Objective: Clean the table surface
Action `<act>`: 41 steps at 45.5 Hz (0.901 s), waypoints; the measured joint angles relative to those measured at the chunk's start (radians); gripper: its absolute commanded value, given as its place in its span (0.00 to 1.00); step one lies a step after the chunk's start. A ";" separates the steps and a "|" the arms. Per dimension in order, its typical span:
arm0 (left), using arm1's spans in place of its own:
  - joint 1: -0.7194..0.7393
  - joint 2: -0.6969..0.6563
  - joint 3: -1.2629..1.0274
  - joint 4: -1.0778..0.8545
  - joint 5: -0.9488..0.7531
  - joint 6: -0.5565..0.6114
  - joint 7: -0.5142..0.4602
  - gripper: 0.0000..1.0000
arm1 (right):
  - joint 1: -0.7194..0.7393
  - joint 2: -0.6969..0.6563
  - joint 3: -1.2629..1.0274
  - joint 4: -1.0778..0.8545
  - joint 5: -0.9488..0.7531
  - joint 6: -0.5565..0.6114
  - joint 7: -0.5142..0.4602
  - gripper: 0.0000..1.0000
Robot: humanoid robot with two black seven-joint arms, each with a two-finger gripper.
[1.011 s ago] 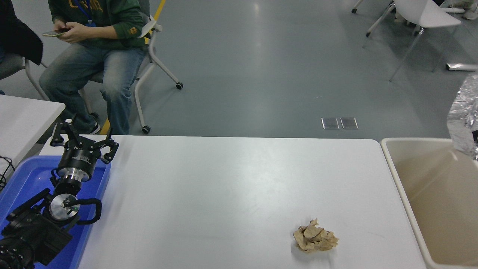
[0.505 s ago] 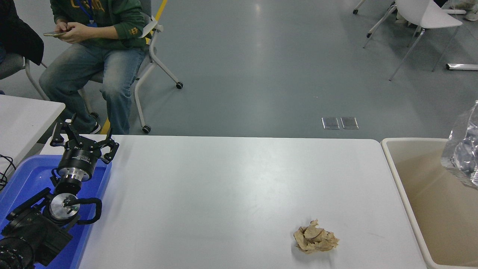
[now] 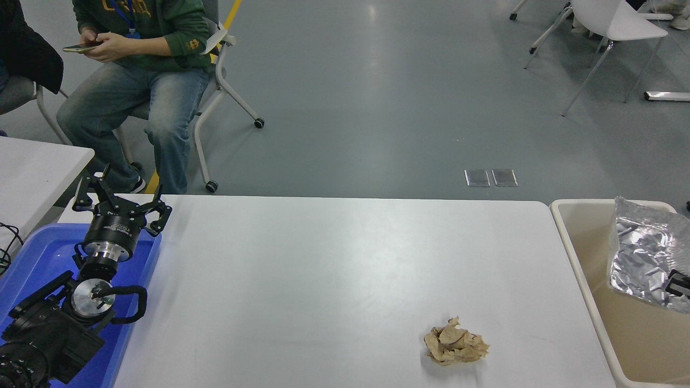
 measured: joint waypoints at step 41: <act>0.000 0.000 0.000 0.000 0.000 0.000 0.000 1.00 | 0.000 0.039 -0.079 -0.096 -0.304 -0.096 -0.171 0.00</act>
